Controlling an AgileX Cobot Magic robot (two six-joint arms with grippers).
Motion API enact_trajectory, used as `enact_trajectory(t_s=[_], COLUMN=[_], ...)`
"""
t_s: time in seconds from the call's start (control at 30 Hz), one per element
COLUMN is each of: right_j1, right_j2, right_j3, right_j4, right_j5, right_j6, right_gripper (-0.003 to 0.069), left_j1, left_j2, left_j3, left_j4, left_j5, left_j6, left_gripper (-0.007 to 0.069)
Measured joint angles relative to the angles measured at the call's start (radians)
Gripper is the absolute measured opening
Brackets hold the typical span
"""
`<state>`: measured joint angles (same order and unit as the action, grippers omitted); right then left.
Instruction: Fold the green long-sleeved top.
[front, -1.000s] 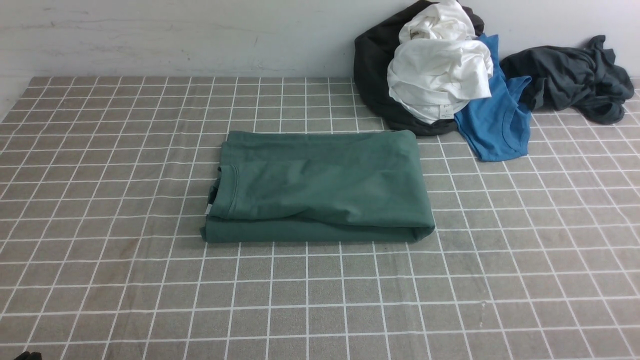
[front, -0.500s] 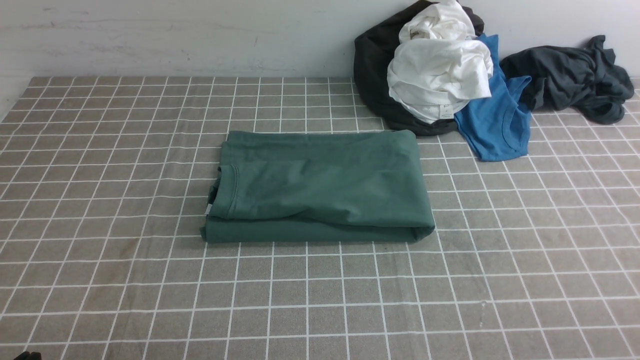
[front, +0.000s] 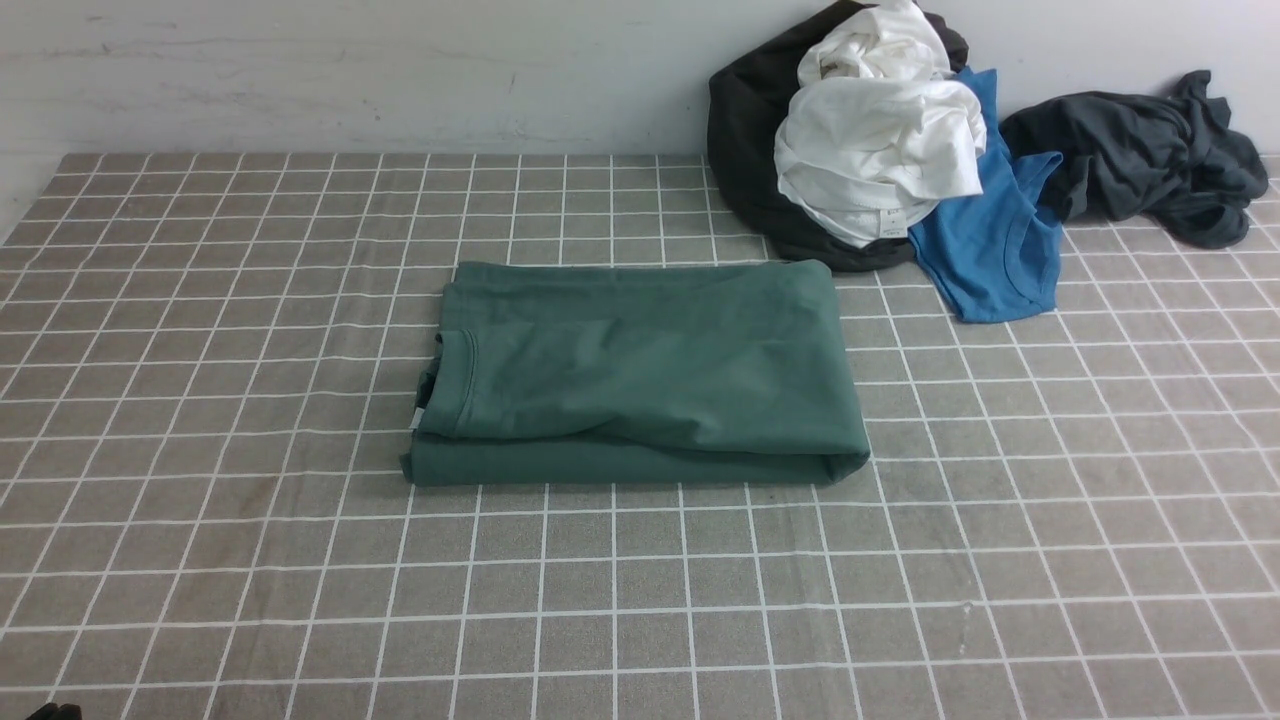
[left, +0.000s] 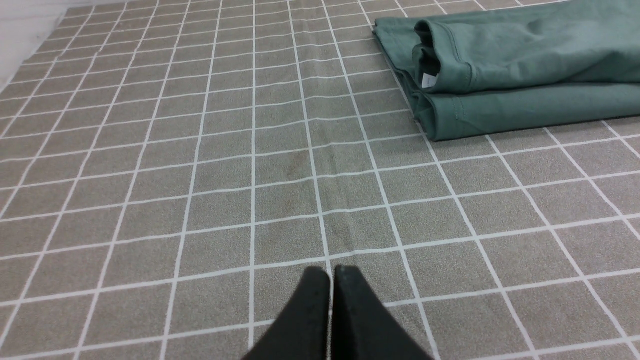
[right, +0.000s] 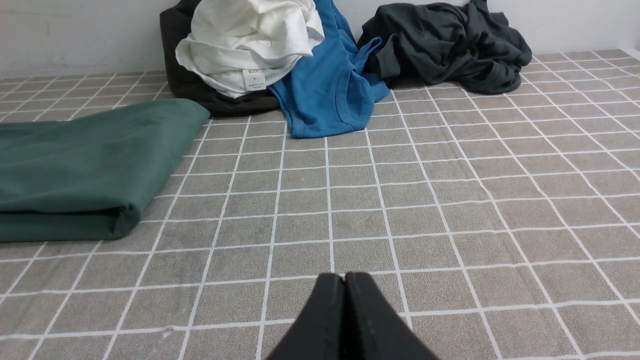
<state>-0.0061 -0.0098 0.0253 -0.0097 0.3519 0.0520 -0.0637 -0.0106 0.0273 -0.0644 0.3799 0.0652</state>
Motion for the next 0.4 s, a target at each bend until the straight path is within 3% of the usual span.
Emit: enact_trajectory(t_s=[0.4], right_j1=[0.000], right_j2=[0.000], right_j3=[0.000], right_j4=[0.000], right_j5=[0.000], right_j6=[0.000], right_gripper=[-0.0013], left_j1=[0.031], left_j2=[0.000], left_j3=[0.000], left_j4=[-0.001], left_j5=[0.000], left_j6=[0.000], left_gripper=[-0.0003])
